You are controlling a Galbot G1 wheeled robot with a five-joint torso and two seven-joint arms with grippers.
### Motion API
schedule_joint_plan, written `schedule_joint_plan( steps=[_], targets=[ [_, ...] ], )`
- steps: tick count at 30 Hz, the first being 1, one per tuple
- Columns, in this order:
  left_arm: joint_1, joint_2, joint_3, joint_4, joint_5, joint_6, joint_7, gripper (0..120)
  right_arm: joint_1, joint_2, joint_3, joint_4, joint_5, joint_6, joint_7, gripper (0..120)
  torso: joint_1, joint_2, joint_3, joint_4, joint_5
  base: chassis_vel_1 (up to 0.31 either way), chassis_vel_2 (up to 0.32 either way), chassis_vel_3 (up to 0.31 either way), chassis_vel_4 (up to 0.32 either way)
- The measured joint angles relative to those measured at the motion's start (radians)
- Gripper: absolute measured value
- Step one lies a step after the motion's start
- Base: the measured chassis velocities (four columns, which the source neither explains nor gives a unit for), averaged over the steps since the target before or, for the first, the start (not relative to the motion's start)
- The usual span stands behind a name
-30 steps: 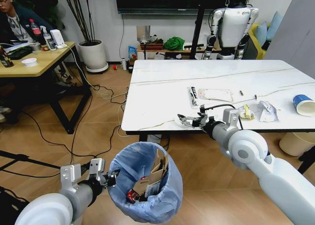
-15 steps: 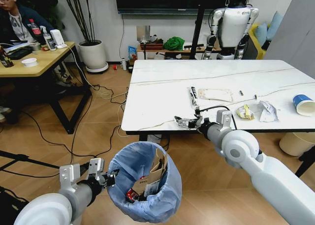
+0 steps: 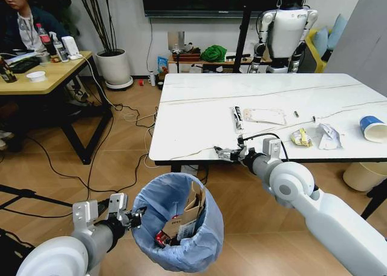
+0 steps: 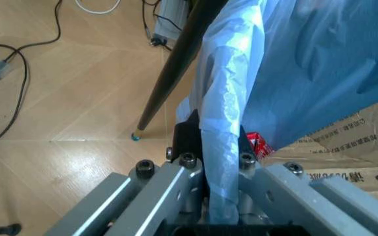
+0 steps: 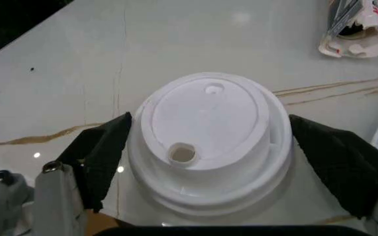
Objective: Pick up the trash bin and place the trash from the table into it.
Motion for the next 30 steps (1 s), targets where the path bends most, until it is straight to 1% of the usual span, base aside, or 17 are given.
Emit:
schedule_joint_plan(
  steps=[1, 3, 5, 6, 9, 10, 11, 13, 15, 17, 22, 25, 26, 29, 30],
  targets=[
    [0.0, 0.0, 0.0, 0.0, 0.0, 0.0, 0.0, 0, 0.0, 0.0, 0.0, 0.0, 0.0, 0.0, 0.0, 84, 0.0, 0.0, 0.0, 0.0, 0.0, 0.0, 0.0, 0.0, 0.0],
    [-0.001, 0.001, 0.0, 0.001, 0.0, 0.0, 0.001, 0, 0.0, 0.0, -0.001, -0.003, -0.009, 0.0, -0.001, 73, 0.0, 0.0, 0.0, -0.0001, 0.0, 0.0, 0.0, 0.0, 0.0],
    [-0.003, 0.002, 0.0, 0.003, -0.001, 0.0, 0.001, 0, -0.001, 0.0, -0.001, -0.004, -0.015, 0.001, -0.001, 67, 0.0, 0.0, 0.0, -0.0001, 0.0, 0.0, 0.0, 0.0, 0.0],
    [-0.003, 0.002, 0.0, 0.003, -0.001, 0.0, 0.001, 0, -0.001, 0.0, -0.001, -0.004, -0.015, 0.001, -0.001, 67, 0.0, 0.0, 0.0, -0.0001, 0.0, 0.0, 0.0, 0.0, 0.0],
    [-0.004, 0.003, 0.0, 0.003, -0.002, 0.0, 0.003, 0, -0.003, -0.001, -0.001, -0.004, -0.021, 0.001, -0.003, 57, 0.0, 0.0, 0.0, -0.0001, -0.0001, 0.0, 0.0, 0.0, 0.0],
    [-0.004, 0.003, 0.0, 0.003, -0.002, 0.0, 0.003, 0, -0.003, -0.001, -0.001, -0.004, -0.021, 0.001, -0.003, 56, 0.0, 0.0, 0.0, -0.0001, 0.0, 0.0, 0.0, 0.0, 0.0],
    [-0.004, 0.003, 0.0, 0.003, -0.002, 0.0, 0.004, 0, -0.003, -0.001, 0.0, -0.002, -0.021, 0.002, -0.004, 51, 0.0, 0.0, 0.0, 0.0, 0.0, 0.0, 0.0, 0.0, 0.0],
    [-0.004, 0.003, 0.0, 0.004, -0.002, 0.0, 0.004, 0, -0.002, -0.001, 0.0, -0.001, -0.022, 0.002, -0.004, 51, 0.0, 0.0, 0.0, 0.0, 0.0, 0.0, 0.0, 0.0, 0.0],
    [-0.004, 0.0, 0.001, 0.004, -0.001, 0.0, 0.004, 0, 0.0, -0.003, 0.008, 0.01, -0.022, 0.001, -0.004, 45, 0.0, 0.0, 0.0, 0.0, 0.0001, 0.0, 0.0, 0.0, 0.0],
    [-0.004, -0.001, 0.002, 0.004, -0.001, 0.0, 0.004, 0, 0.003, -0.006, 0.015, 0.021, -0.022, 0.001, -0.005, 43, 0.0, 0.0, 0.0, 0.0, 0.0, 0.0, 0.0, 0.0, 0.0],
    [-0.003, -0.003, 0.006, 0.008, 0.003, 0.0, 0.004, 0, 0.005, -0.016, 0.036, 0.069, -0.018, 0.001, -0.009, 43, 0.0, 0.0, 0.0, 0.0, 0.0, 0.0, 0.0, 0.0, 0.0],
    [-0.004, -0.004, 0.008, 0.011, 0.004, 0.0, 0.004, 0, 0.004, -0.029, 0.057, 0.125, 0.006, -0.001, -0.011, 43, 0.0, 0.0, 0.0, 0.0, 0.0, 0.0, 0.0, 0.0, 0.0],
    [-0.004, -0.004, 0.008, 0.011, 0.004, 0.0, 0.004, 0, 0.004, -0.029, 0.057, 0.125, 0.006, -0.001, -0.011, 43, 0.0, 0.0, 0.0, 0.0, 0.0, 0.0, 0.0, 0.0, 0.0],
    [-0.008, -0.004, 0.008, 0.019, 0.005, 0.0, 0.004, 0, -0.003, -0.046, 0.067, 0.197, 0.051, -0.012, -0.011, 43, 0.0, 0.0, 0.0, 0.0, 0.0, 0.0, 0.0, 0.0, 0.0],
    [-0.008, -0.004, 0.008, 0.019, 0.005, 0.0, 0.004, 0, -0.003, -0.046, 0.067, 0.197, 0.051, -0.012, -0.011, 43, 0.0, 0.0, 0.0, 0.0, 0.0, 0.0, 0.0, 0.0, 0.0]
  ],
)
